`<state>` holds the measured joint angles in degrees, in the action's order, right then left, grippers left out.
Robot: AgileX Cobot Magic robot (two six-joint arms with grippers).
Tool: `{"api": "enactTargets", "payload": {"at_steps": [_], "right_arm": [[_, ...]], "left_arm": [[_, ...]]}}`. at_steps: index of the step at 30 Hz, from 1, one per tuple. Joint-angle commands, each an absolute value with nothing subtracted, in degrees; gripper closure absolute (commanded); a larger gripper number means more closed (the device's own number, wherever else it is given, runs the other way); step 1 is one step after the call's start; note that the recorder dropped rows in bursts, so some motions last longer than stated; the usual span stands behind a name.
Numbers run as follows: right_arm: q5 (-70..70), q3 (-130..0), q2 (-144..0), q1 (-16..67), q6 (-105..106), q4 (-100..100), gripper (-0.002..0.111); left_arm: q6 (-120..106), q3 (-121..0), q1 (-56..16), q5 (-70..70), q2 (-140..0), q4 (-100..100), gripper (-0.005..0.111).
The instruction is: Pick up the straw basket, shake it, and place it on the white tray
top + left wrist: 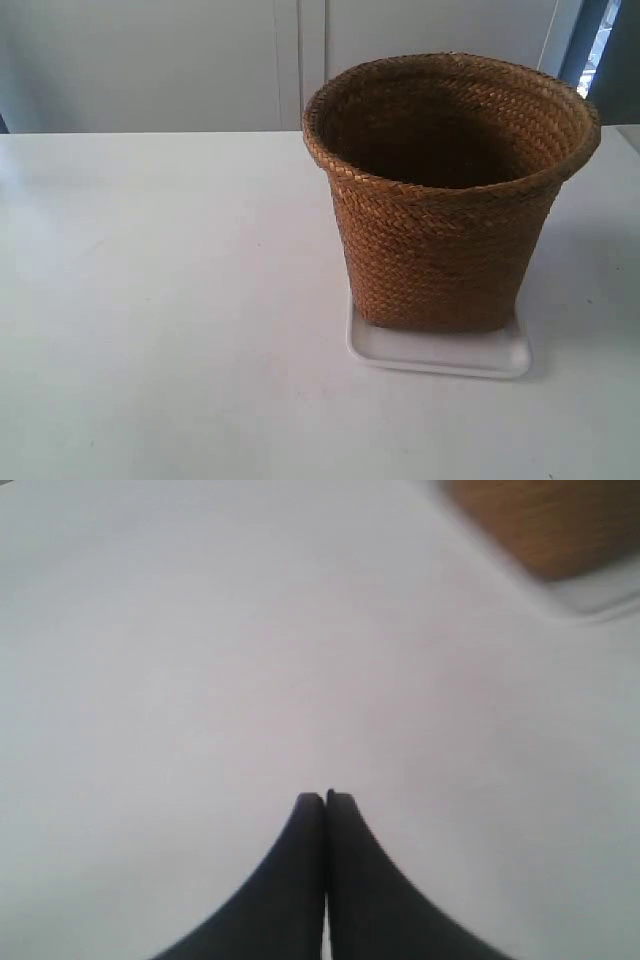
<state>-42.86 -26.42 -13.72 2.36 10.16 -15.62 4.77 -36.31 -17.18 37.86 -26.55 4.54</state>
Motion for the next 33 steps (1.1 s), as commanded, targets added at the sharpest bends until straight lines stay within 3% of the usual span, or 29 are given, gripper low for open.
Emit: {"api": "enactTargets", "payload": {"at_steps": [1,4,10,19,33], "right_arm": [[-42.2,-26.06,-13.48,2.21,10.24,-16.03,0.108],[-41.91,-26.06,-13.48,2.21,10.24,-16.15,0.108],[-38.74,-26.06,-13.48,2.21,10.36,-15.93,0.108],[-35.02,-25.91,-13.48,2.21,10.26,-16.03,0.108],[-33.04,-21.49,-13.48,2.21,10.26,-15.78,0.108]], "left_arm": [[51.13,-38.46,-16.06,59.34,-17.9,54.03,0.107],[45.0,-36.69,-16.65,47.05,-10.5,38.13,0.107],[29.23,-29.81,-16.65,30.93,-9.73,6.87,0.107],[24.35,-28.81,-16.65,36.32,-9.73,6.92,0.107],[18.14,-23.77,-16.65,28.52,-9.39,7.1,0.107]]}}
